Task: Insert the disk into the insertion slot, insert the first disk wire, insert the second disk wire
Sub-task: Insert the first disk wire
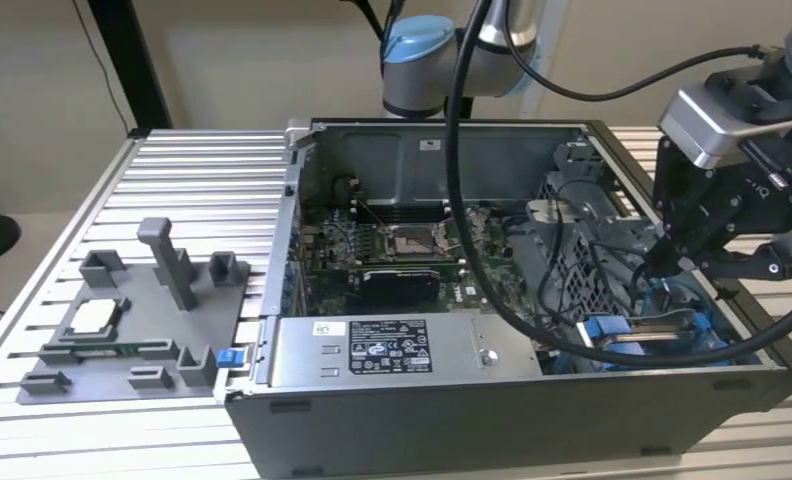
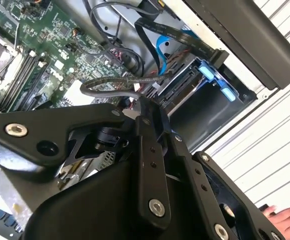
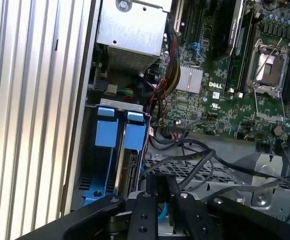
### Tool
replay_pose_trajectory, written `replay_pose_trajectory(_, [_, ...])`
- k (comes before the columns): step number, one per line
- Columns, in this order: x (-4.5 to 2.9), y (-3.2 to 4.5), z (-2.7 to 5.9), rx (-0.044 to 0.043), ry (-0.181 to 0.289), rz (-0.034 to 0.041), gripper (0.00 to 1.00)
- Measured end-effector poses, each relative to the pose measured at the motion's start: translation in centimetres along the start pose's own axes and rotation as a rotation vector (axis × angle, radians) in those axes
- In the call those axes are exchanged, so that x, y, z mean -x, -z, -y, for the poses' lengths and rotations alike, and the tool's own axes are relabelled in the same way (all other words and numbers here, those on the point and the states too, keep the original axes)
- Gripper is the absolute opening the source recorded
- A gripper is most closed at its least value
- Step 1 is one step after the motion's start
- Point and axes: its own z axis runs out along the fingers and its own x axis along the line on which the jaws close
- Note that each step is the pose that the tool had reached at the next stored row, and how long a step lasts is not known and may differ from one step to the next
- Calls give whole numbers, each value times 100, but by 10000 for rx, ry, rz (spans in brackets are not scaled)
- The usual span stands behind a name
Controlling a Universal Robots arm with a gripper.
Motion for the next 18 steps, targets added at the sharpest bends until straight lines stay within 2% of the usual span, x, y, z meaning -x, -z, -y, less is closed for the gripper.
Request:
replay_pose_trajectory(3, [-5, -5, 4, 25, -4, 6, 0])
replay_pose_trajectory(8, [-49, -27, 97, 294, -54, 42, 0])
replay_pose_trajectory(13, [-124, -62, 177, 466, -85, 65, 0])
replay_pose_trajectory(18, [-161, -114, 176, 432, -315, 67, 0])
